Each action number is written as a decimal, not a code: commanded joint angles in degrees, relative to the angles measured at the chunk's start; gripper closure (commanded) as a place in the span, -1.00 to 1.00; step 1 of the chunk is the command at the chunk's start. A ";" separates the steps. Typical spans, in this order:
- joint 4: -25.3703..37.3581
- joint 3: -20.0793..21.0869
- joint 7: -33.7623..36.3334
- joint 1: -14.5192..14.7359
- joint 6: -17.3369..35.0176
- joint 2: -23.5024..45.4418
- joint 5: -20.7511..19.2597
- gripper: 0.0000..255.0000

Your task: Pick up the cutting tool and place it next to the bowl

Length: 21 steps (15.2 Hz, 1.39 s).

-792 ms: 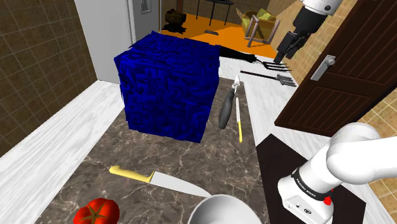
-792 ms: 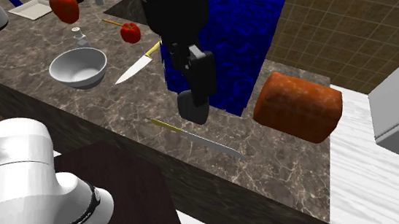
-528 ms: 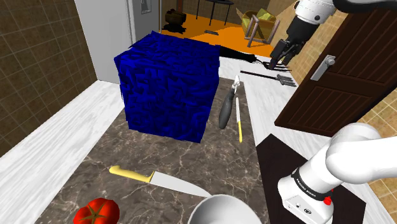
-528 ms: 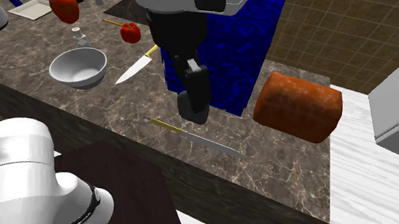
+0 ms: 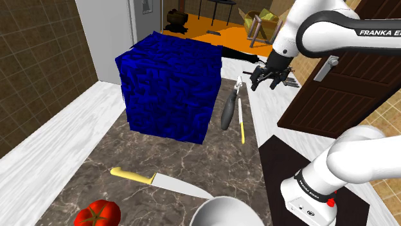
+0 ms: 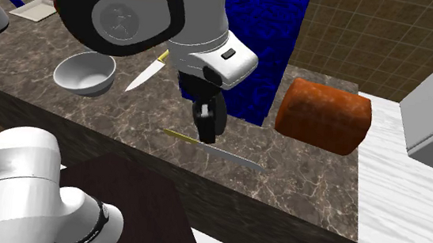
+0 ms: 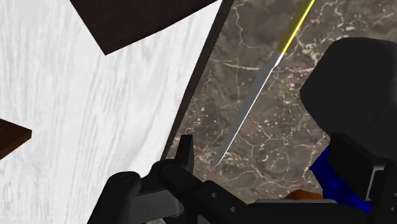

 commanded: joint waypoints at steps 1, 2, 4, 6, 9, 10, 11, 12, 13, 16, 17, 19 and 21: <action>-3.03 2.21 5.63 -0.78 3.80 1.01 1.04 -1.00; -4.11 3.19 8.14 -1.27 5.77 2.07 1.43 -1.00; -5.99 5.19 13.19 -2.31 9.81 4.60 2.15 -1.00; -7.48 7.27 18.31 -3.46 13.97 7.66 2.75 -1.00; -8.95 10.47 26.27 -5.42 20.38 13.21 3.14 -1.00; -9.11 10.99 27.63 -5.78 21.45 14.24 3.11 -1.00; -9.49 11.09 27.73 -5.88 22.44 14.85 2.99 -1.00; -9.86 11.20 27.83 -6.00 23.43 15.48 2.87 -1.00; -10.21 11.31 27.95 -6.13 24.43 16.14 2.74 -1.00; -11.19 11.68 28.34 -6.59 27.48 18.24 2.24 -1.00; -11.48 11.82 28.49 -6.77 28.51 18.98 2.04 -1.00; -11.65 11.89 28.59 -6.87 29.10 19.42 1.92 -1.00; -11.64 11.89 28.59 -6.87 29.11 19.42 1.91 -1.00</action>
